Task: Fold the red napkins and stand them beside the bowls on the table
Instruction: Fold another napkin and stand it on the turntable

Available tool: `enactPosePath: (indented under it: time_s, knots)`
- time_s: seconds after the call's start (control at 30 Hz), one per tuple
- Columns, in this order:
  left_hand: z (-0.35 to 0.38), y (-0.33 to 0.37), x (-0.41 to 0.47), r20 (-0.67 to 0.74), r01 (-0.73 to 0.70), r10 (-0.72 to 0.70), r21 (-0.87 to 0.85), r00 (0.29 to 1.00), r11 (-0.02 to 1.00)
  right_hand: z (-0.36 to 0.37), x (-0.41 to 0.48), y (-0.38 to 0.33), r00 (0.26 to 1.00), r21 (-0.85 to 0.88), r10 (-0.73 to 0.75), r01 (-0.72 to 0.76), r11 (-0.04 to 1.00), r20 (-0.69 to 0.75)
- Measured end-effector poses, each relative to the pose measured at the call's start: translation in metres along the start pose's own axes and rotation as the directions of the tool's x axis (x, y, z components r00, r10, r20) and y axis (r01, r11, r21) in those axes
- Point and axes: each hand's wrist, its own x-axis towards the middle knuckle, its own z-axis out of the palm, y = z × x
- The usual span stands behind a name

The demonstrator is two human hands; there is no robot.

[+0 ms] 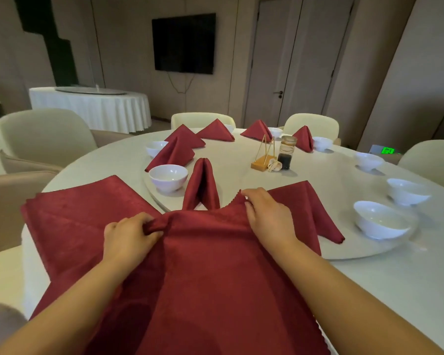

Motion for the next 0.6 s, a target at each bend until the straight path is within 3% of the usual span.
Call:
enactPosePath:
  time_s: [0.13,0.23,0.27,0.37,0.43,0.47,0.6]
  knots:
    - [0.011,-0.014,0.007,-0.058,0.072,-0.064,0.149,0.996,0.986,0.031,0.011,-0.001,0.972,-0.205,-0.228,0.235,0.95,0.058]
    - [0.025,-0.022,0.001,-0.235,-0.144,0.172,0.132,0.957,0.981,0.048,0.012,-0.003,0.942,-0.234,-0.311,0.334,0.913,0.13]
    - [0.03,-0.021,-0.007,-0.217,-0.263,0.284,0.12,0.934,0.957,0.055,0.011,-0.004,0.932,-0.227,-0.331,0.358,0.906,0.148]
    - [0.051,-0.012,-0.033,0.072,-0.529,0.526,0.02,0.847,0.849,0.074,0.007,-0.002,0.909,-0.219,-0.351,0.398,0.891,0.225]
    - [0.057,-0.005,-0.043,0.34,-0.521,0.483,0.023,0.807,0.853,0.077,0.003,-0.003,0.898,-0.202,-0.365,0.415,0.887,0.245]
    - [0.06,-0.004,-0.044,0.41,-0.51,0.455,0.028,0.79,0.86,0.077,0.001,-0.004,0.896,-0.188,-0.382,0.425,0.885,0.228]
    - [0.064,0.0,-0.044,0.533,-0.416,0.317,0.072,0.784,0.907,0.074,-0.014,-0.005,0.904,-0.147,-0.41,0.425,0.893,0.126]
